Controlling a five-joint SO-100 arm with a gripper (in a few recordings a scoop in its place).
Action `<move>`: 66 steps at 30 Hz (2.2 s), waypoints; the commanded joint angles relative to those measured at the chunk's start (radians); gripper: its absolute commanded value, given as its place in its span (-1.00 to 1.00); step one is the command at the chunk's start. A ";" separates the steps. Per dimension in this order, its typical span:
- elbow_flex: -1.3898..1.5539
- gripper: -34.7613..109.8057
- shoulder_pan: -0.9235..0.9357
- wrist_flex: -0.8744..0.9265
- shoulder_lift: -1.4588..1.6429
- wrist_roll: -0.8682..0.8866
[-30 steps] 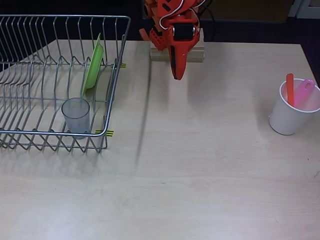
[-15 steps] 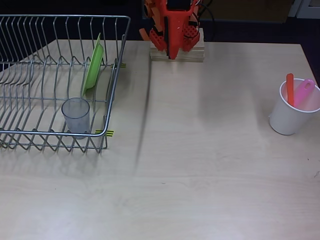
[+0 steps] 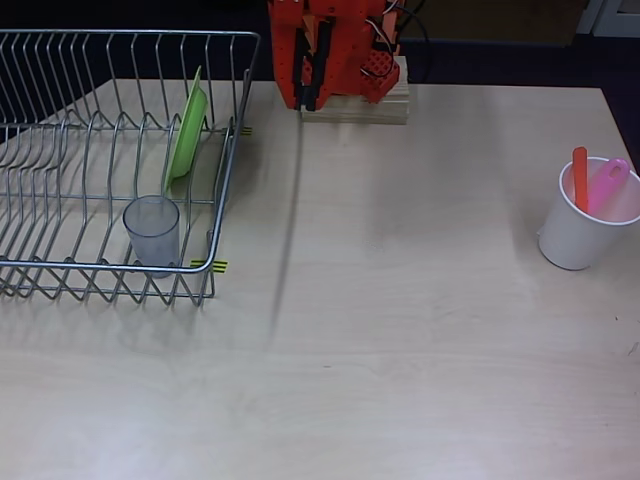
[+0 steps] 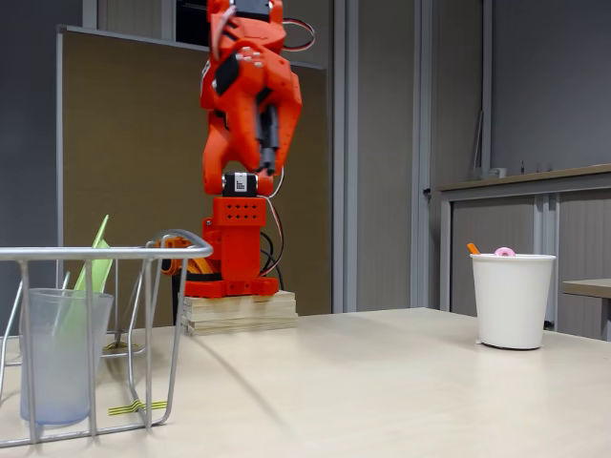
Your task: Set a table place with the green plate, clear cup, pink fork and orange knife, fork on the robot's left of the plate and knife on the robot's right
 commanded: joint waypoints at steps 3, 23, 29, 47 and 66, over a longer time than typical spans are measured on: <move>0.000 -0.52 0.112 0.000 0.005 -0.129; 0.006 -0.13 0.614 0.023 -0.196 -0.173; 0.014 -0.15 0.684 -0.014 -0.267 -0.202; 0.005 -0.52 0.761 -0.106 -0.390 -0.298; -0.417 -0.52 0.492 0.040 -0.109 -0.517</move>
